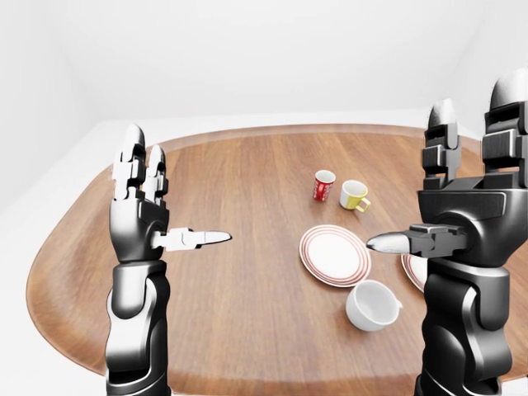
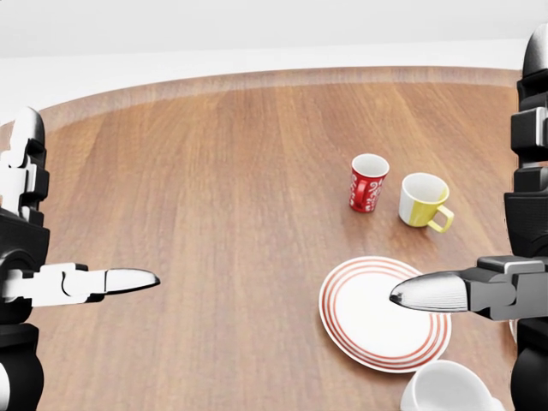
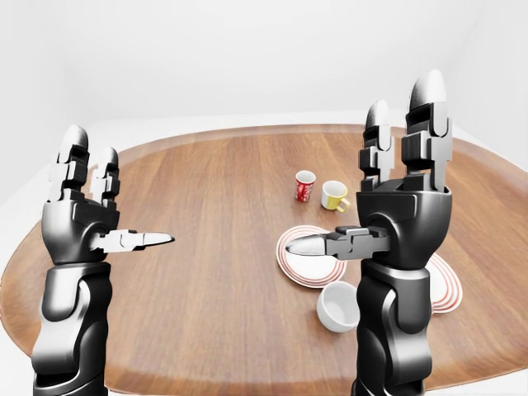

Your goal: Put the white mug on the left plate.

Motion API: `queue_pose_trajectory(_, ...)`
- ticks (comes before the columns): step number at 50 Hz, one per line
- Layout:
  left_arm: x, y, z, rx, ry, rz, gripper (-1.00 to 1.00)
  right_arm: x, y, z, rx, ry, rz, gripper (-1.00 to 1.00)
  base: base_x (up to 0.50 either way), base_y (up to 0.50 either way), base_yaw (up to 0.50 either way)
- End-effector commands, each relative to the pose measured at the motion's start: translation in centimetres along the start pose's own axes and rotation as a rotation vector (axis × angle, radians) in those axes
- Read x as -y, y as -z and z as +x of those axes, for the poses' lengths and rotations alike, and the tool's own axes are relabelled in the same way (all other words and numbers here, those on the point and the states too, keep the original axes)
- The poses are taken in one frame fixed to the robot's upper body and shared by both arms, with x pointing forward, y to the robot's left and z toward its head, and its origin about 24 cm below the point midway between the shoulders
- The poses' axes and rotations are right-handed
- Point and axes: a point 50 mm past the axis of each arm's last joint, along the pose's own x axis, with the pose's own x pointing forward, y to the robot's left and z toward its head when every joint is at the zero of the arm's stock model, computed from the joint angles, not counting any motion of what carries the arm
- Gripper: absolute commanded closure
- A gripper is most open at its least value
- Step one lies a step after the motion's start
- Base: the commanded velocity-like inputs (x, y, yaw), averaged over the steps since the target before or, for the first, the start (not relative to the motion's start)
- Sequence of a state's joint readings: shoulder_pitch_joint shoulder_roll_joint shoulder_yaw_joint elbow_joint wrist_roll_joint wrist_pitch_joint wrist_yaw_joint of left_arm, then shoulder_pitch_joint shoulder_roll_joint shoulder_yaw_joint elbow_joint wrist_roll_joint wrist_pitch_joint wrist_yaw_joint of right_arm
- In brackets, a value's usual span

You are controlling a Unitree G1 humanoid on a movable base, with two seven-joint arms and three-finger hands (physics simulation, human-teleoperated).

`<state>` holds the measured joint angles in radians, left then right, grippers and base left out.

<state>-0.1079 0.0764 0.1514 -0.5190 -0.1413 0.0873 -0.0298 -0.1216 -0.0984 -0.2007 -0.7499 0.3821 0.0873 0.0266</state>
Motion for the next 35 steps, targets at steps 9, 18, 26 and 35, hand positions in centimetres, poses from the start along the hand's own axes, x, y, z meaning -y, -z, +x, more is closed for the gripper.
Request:
queue_pose_trajectory(9,0.1,0.2,-0.2,-0.009,0.005,-0.001,-0.97,0.1,0.2,-0.2,-0.015,0.014,0.001,-1.00,0.29,-0.09,0.00)
queue_pose_trajectory(18,0.3,0.2,-0.3,-0.013,0.009,0.001,-0.97,-1.3,-1.0,-2.9,-0.069,-0.087,-0.125,-1.00,0.00,0.00,0.00)
queue_pose_trajectory(26,0.3,0.2,-0.4,-0.012,0.010,0.001,-0.97,-2.4,-1.9,-3.1,-0.039,-0.179,-0.312,-1.00,0.00,0.00,0.00)
queue_pose_trajectory(35,0.3,0.3,-0.4,-0.017,0.010,0.002,-0.97,-3.2,-2.2,-3.8,-0.062,-0.266,-0.392,-1.00,0.00,0.00,0.00)
